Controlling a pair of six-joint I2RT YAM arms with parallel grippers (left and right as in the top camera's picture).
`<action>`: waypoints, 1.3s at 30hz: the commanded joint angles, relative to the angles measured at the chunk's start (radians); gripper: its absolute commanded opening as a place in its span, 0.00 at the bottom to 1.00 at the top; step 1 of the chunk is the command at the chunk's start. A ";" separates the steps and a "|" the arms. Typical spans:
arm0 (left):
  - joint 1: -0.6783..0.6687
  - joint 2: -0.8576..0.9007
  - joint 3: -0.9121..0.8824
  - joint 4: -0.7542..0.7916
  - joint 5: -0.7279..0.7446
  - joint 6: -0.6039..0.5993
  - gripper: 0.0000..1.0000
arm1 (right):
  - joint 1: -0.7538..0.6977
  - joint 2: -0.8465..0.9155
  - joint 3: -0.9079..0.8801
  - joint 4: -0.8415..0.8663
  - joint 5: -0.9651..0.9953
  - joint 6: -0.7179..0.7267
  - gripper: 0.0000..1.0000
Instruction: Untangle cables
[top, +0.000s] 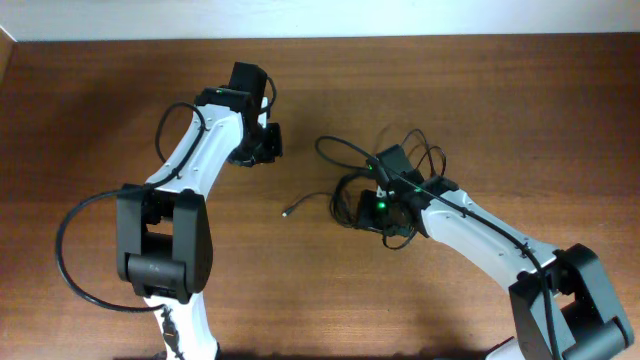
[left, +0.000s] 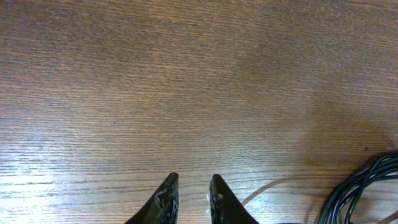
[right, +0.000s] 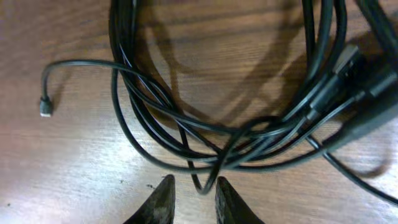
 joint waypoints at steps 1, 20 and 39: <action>-0.006 0.010 -0.006 0.002 0.008 -0.011 0.19 | 0.007 0.005 -0.012 0.004 0.050 0.031 0.21; -0.006 0.010 -0.006 0.011 0.029 -0.018 0.19 | 0.060 0.006 -0.172 0.300 0.068 0.038 0.08; -0.006 0.010 -0.006 0.051 0.327 0.184 0.09 | -0.100 -0.013 -0.164 0.505 -0.765 -0.162 0.04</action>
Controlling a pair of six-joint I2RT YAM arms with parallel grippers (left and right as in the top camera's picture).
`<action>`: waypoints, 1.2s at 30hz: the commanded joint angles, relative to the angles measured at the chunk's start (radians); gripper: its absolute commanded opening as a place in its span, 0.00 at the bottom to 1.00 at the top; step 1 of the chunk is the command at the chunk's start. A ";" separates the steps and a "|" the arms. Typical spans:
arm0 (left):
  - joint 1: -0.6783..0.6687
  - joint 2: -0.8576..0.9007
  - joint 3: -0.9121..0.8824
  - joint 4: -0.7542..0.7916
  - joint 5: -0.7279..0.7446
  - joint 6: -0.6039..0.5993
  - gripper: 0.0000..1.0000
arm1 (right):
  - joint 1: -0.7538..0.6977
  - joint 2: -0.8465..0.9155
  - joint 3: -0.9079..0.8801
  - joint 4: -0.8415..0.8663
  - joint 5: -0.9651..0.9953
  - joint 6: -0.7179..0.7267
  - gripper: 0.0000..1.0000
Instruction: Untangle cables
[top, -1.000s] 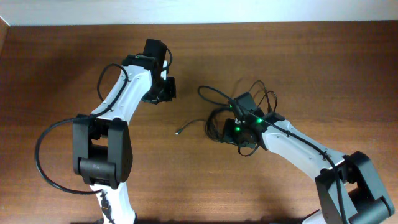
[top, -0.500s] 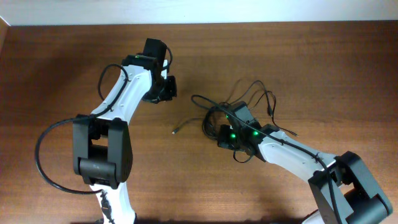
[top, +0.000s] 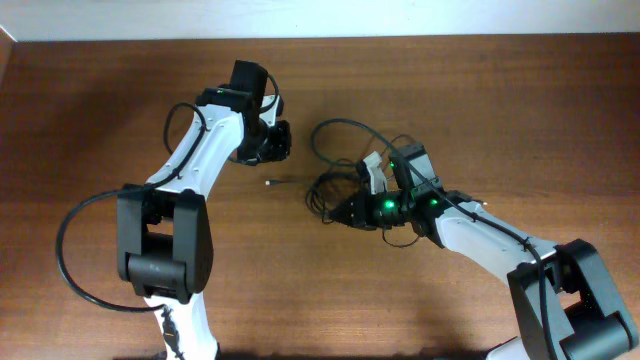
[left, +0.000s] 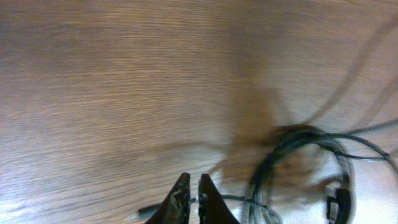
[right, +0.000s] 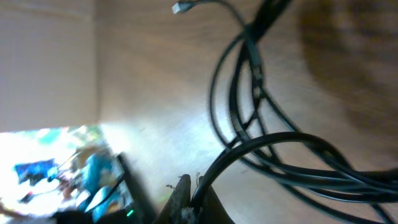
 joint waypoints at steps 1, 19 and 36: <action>-0.003 0.010 -0.006 0.013 0.185 0.155 0.11 | -0.018 -0.013 0.006 0.006 -0.197 -0.026 0.04; -0.037 0.162 -0.019 0.076 0.508 0.198 0.28 | -0.199 -0.013 0.006 0.131 -0.253 0.309 0.04; -0.100 0.162 -0.019 0.090 0.372 0.138 0.22 | -0.205 -0.013 0.006 1.256 -0.144 0.986 0.04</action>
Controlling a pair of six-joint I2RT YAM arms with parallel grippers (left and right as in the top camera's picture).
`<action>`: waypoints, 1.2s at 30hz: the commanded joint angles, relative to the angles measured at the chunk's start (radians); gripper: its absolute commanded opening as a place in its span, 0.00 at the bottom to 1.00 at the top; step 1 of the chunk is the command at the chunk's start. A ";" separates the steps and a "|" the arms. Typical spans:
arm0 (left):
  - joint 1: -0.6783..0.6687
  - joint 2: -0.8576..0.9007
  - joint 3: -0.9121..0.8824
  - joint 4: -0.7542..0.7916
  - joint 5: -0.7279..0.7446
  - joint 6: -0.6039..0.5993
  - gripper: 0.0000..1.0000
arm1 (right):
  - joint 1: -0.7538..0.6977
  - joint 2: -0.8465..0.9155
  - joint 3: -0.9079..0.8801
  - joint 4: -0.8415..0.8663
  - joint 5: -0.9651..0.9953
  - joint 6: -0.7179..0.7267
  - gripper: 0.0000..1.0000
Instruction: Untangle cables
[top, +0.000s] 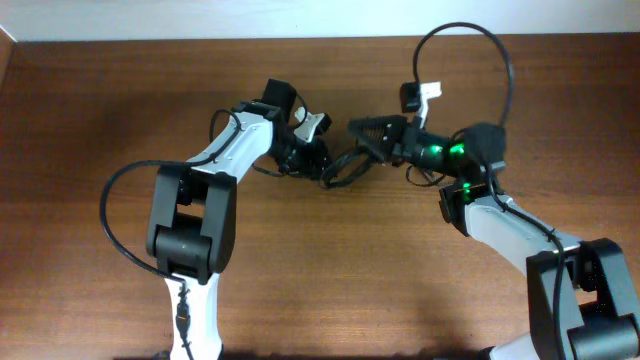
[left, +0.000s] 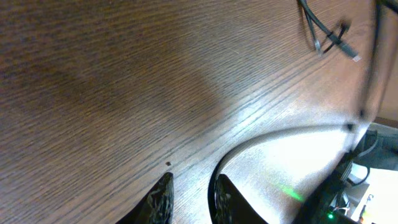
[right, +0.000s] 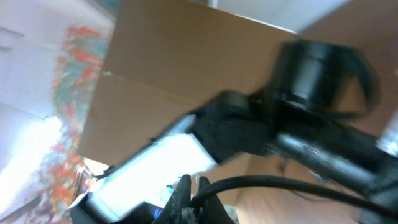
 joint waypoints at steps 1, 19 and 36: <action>-0.013 0.012 -0.006 0.004 -0.056 -0.021 0.22 | -0.006 -0.011 0.014 0.059 0.026 0.081 0.04; 0.144 0.012 -0.006 -0.064 0.340 0.086 0.66 | -0.005 -0.011 0.014 -0.098 -0.158 0.015 0.04; 0.006 0.013 -0.006 -0.095 0.360 0.190 0.55 | -0.021 -0.011 0.014 0.045 -0.168 -0.009 0.04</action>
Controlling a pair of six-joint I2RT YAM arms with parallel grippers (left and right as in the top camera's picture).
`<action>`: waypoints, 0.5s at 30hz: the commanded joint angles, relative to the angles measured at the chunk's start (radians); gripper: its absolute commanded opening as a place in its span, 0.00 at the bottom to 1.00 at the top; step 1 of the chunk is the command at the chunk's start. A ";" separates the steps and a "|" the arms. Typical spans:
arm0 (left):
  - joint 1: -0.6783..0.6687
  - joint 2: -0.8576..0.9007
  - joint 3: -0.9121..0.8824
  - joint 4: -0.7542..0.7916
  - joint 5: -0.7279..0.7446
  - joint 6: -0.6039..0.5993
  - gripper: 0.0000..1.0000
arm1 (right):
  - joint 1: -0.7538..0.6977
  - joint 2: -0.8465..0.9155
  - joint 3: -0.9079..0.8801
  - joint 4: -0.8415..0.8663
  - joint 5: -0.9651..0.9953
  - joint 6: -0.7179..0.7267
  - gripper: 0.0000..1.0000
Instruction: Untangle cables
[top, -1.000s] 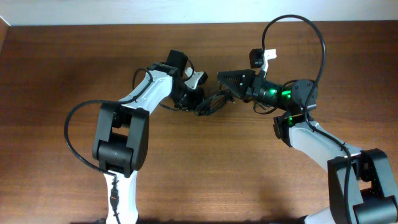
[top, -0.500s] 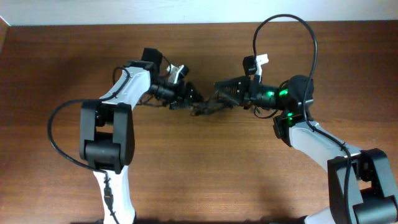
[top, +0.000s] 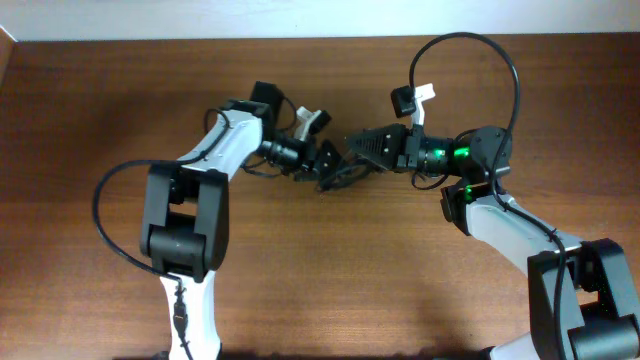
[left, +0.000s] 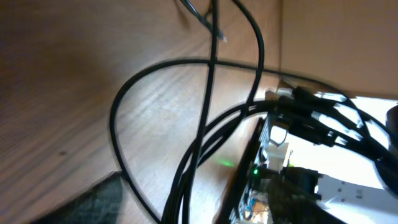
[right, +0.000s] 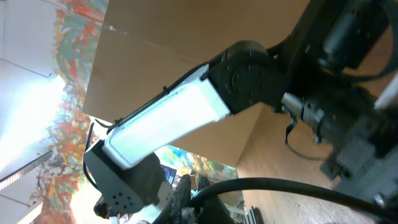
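Note:
A bundle of black cables hangs and lies at the table's middle, between the two arms. My right gripper points left and is shut on one thick black cable, pinched at the fingertips. A long loop of cable arches over the right arm, and a white tag sits by a plug. My left gripper is at the bundle, open wide. Several strands run between its fingers, and only one blurred finger shows.
The brown wooden table stretches around the arms. The left arm's white link fills the right wrist view, close to the right gripper. A loose plug end dangles in the left wrist view.
My left gripper has turned and moved a little right into the hanging bundle, its fingers now wider with several strands between them. The right gripper still holds its cable, slightly lower.
The cables first lay in a heap at centre right, with my right gripper open over them and the left open on bare wood. Then the right was shut on a cable. Later it held the cable raised, with the left open nearby; the left is now round the bundle.

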 joint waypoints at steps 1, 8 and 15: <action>-0.048 0.013 -0.005 0.012 -0.066 0.024 0.47 | -0.010 -0.011 0.013 0.022 0.025 -0.004 0.04; -0.082 0.013 -0.005 0.056 -0.354 -0.040 0.43 | -0.010 -0.011 0.051 0.022 0.092 0.165 0.04; -0.082 0.013 -0.005 0.051 -0.724 -0.250 0.48 | -0.029 -0.011 0.110 0.039 0.133 0.237 0.04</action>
